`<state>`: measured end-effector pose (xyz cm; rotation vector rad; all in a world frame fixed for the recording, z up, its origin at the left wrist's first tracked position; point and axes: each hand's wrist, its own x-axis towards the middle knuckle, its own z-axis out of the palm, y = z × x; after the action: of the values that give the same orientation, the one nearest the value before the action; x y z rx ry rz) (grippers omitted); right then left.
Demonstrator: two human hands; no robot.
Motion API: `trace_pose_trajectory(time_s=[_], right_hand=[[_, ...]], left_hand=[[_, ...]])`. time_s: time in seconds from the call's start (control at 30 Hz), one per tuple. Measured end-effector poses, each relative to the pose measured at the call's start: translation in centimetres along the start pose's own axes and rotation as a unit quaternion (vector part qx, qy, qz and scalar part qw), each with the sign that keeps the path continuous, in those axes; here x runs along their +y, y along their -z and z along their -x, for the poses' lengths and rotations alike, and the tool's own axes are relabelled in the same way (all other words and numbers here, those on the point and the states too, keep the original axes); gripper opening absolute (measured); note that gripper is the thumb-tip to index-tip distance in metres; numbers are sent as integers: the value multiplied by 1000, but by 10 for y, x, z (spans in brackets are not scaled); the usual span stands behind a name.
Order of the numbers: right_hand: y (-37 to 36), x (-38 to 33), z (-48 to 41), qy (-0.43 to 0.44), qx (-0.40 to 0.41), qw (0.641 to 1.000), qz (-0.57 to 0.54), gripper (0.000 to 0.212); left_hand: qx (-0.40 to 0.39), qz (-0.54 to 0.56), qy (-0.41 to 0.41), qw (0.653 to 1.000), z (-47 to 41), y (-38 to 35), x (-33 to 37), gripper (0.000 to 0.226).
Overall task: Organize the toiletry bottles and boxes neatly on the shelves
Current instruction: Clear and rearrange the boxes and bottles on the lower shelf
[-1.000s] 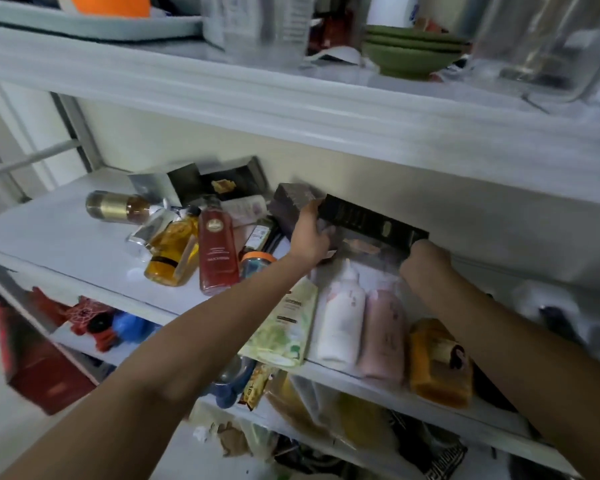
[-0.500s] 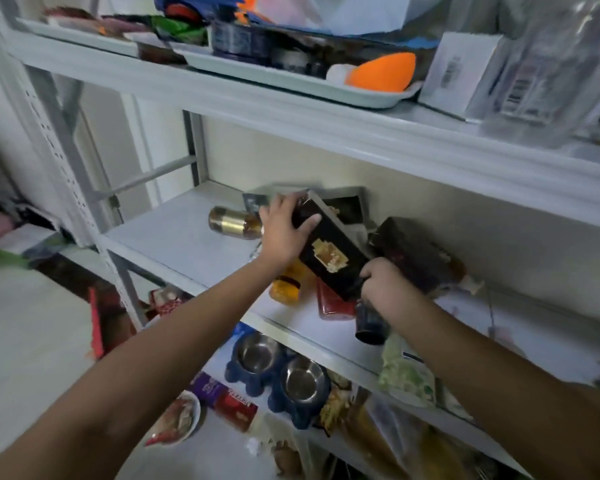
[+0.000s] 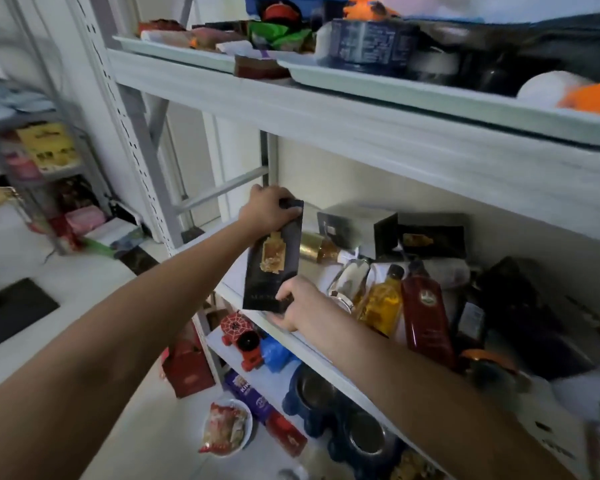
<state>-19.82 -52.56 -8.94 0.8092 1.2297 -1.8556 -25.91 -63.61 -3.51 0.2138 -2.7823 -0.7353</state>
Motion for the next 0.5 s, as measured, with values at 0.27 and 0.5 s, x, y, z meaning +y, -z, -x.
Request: trace_pose_trajectory(time_s=[0.27,0.5], right_hand=[[-59,-18,-51,63,-52,988,127,20],[-112,-30,-80,-60,-8,997,-39,25]], left_hand=[[-24,-45,44,998,-78,-7,-81,37],[-144,-70,77,984,-126,-22,-140,48]])
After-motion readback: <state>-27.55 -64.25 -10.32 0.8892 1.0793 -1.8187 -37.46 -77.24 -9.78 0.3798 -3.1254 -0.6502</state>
